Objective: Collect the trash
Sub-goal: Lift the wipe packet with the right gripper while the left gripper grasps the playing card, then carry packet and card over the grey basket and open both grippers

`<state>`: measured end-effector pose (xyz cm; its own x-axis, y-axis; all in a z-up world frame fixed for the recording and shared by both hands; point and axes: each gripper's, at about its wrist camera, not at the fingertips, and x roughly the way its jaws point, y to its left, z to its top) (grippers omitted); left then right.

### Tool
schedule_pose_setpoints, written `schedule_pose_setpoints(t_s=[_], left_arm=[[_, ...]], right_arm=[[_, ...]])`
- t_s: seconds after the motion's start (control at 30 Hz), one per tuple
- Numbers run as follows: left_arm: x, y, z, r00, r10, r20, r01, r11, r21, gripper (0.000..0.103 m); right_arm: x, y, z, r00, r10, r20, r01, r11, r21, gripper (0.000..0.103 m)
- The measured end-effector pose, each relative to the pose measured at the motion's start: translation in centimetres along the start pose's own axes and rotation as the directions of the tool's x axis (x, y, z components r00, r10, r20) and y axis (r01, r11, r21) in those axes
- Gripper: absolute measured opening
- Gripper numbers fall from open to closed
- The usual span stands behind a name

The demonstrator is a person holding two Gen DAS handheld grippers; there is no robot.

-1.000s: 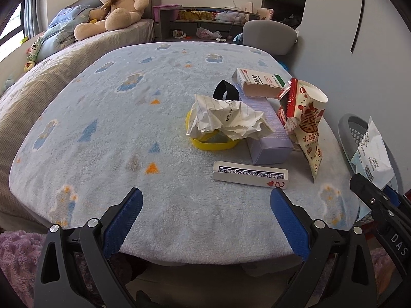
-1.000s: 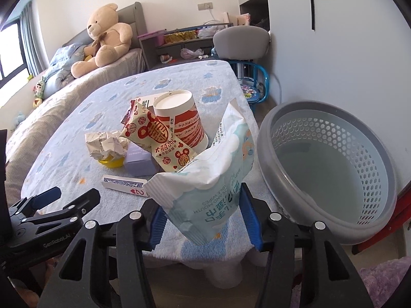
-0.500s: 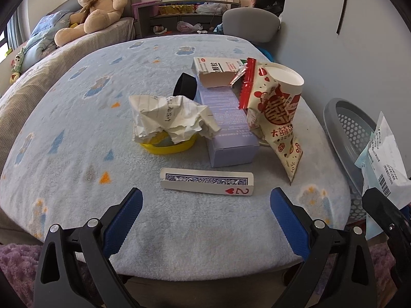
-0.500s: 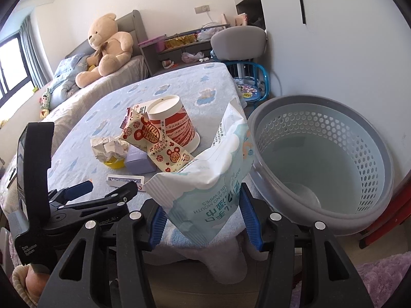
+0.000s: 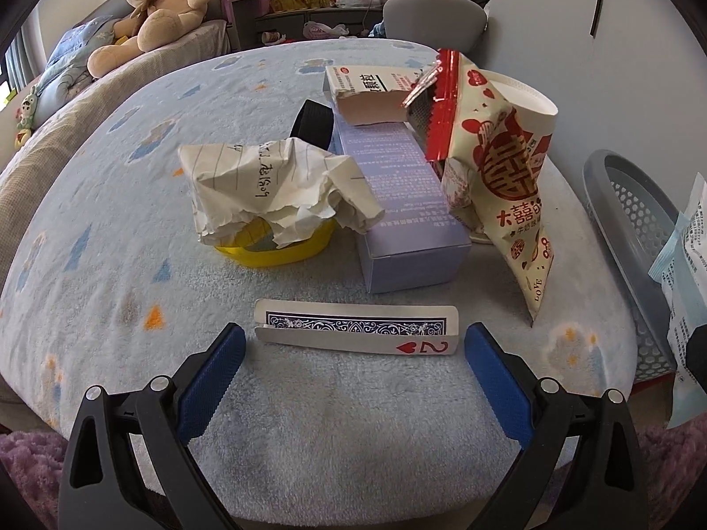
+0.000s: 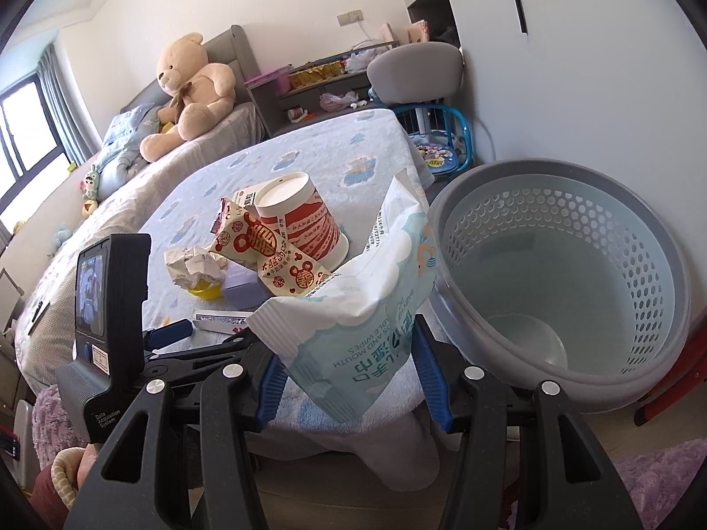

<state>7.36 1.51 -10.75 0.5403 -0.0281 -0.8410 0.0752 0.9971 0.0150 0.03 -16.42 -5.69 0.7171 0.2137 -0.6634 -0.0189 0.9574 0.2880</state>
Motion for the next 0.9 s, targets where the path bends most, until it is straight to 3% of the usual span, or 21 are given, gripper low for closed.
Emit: schedule_pose_setpoints(t_s=[0.27, 0.37, 0.9], left_arm=[[0.3, 0.1, 0.1, 1.000, -0.008, 0.017, 0.008, 1.000, 0.002, 0.094], [0.0, 0.1, -0.2, 1.000, -0.009, 0.024, 0.009, 1.000, 0.010, 0.084], [-4.6, 0.4, -1.5, 0.997, -0.025, 0.078, 0.025, 1.000, 0.005, 0.084]], right_arm=[[0.2, -0.5, 0.1, 1.000, 0.007, -0.004, -0.007, 1.000, 0.013, 0.051], [0.2, -0.5, 0.0, 1.000, 0.003, -0.006, -0.003, 1.000, 0.014, 0.051], [0.2, -0.4, -0.1, 1.000, -0.019, -0.010, 0.019, 1.000, 0.011, 0.051]])
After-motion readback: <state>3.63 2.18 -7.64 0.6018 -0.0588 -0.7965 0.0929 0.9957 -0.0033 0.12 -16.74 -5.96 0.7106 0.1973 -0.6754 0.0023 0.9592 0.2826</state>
